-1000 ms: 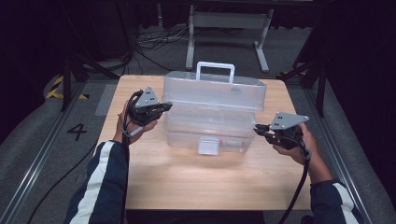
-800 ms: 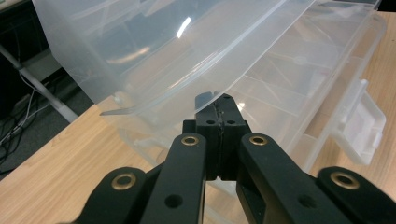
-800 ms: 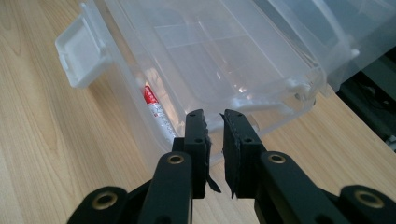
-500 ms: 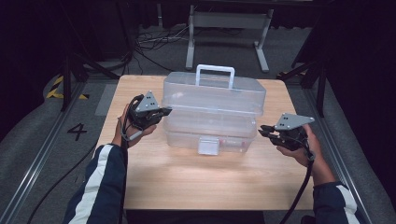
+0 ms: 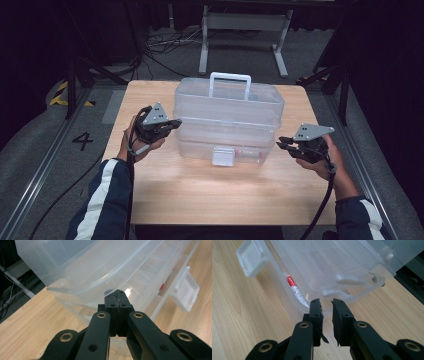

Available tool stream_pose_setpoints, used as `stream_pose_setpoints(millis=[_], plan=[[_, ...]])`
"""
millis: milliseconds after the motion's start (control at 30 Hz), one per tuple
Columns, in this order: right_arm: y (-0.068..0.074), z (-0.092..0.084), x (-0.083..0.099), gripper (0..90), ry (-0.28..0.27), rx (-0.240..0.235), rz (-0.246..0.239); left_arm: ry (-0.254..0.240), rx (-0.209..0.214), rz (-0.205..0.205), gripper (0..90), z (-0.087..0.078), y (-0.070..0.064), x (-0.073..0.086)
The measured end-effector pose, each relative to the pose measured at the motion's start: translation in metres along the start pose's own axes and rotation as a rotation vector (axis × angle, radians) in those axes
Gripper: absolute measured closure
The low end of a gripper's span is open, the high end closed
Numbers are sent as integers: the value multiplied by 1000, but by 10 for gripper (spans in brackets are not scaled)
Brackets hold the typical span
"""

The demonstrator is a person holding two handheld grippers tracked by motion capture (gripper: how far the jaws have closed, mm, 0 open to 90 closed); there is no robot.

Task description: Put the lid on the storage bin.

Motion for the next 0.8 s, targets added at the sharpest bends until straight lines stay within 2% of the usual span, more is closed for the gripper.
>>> stream_pose_setpoints(millis=[400,800], plan=[[1,1,5,778,8,0,9,23,-2,-13,900,-5,2,10],[0,3,9,767,10,2,20,54,8,-8,900,-7,-1,20]])
Point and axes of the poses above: each handheld gripper's, and its own axes: z roughly forward along the jaws, x roughly out of its underside, y roughly to its left, the point moved 3 cm from there along z, roughly forward along the jaws, and after that the axes turned 14 degrees about -y, right-handed, at the moved point
